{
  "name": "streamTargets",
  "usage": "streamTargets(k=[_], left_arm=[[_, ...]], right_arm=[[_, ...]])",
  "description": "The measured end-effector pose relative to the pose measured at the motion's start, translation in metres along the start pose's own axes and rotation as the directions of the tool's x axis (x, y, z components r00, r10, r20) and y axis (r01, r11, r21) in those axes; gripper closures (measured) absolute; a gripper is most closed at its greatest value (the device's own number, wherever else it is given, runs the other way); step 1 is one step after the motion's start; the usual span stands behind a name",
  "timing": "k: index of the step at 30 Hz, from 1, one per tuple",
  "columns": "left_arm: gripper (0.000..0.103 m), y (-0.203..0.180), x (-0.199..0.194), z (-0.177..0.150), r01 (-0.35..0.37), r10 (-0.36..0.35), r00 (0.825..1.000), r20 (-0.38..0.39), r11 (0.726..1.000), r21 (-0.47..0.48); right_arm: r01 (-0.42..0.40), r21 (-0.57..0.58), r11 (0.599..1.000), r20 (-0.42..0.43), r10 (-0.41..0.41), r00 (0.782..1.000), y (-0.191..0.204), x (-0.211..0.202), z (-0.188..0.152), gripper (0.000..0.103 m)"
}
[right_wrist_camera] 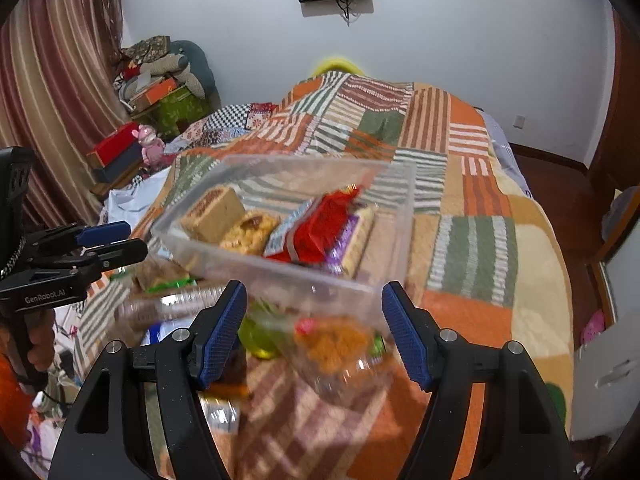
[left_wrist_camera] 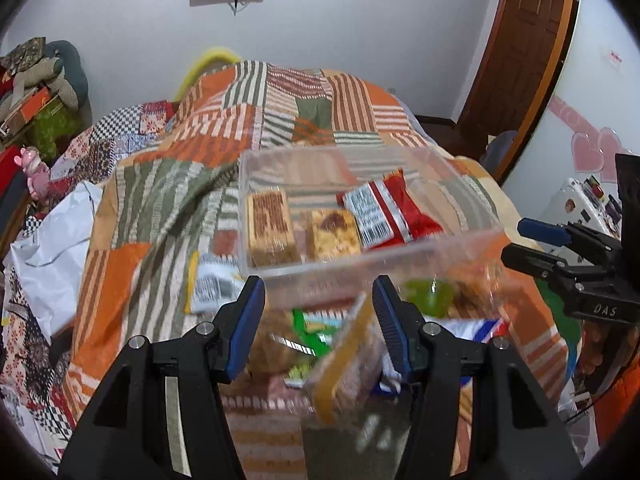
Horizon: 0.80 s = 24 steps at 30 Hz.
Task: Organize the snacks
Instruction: 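Grasp the long biscuit pack with the left tool while the right tool grasps the orange crisps bag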
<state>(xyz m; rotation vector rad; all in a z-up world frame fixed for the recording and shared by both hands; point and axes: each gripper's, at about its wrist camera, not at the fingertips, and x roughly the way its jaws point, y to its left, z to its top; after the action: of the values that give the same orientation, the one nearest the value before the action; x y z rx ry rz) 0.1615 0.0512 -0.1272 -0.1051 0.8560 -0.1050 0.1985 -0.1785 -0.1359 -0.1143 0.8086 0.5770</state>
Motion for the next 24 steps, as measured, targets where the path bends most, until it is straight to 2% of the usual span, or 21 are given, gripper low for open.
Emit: streamTargets(k=[8, 19, 24], left_arm=[[0.048, -0.016, 0.016, -0.016, 0.036, -0.034, 0.998, -0.056, 0.999, 0.032], [0.048, -0.024, 0.046, -0.023, 0.080, -0.078, 0.990, -0.117, 0.997, 0.014], [0.048, -0.020, 0.059, -0.023, 0.089, -0.088, 0.986, -0.143, 0.996, -0.002]], right_arm=[[0.015, 0.005, 1.000, -0.048, -0.015, 0.999, -0.011, 0.001, -0.024, 0.033], [0.008, 0.046, 0.999, -0.103, -0.003, 0.995, -0.025, 0.019, -0.038, 0.033], [-0.018, 0.064, 0.998, -0.114, 0.025, 0.993, -0.025, 0.028, -0.038, 0.027]])
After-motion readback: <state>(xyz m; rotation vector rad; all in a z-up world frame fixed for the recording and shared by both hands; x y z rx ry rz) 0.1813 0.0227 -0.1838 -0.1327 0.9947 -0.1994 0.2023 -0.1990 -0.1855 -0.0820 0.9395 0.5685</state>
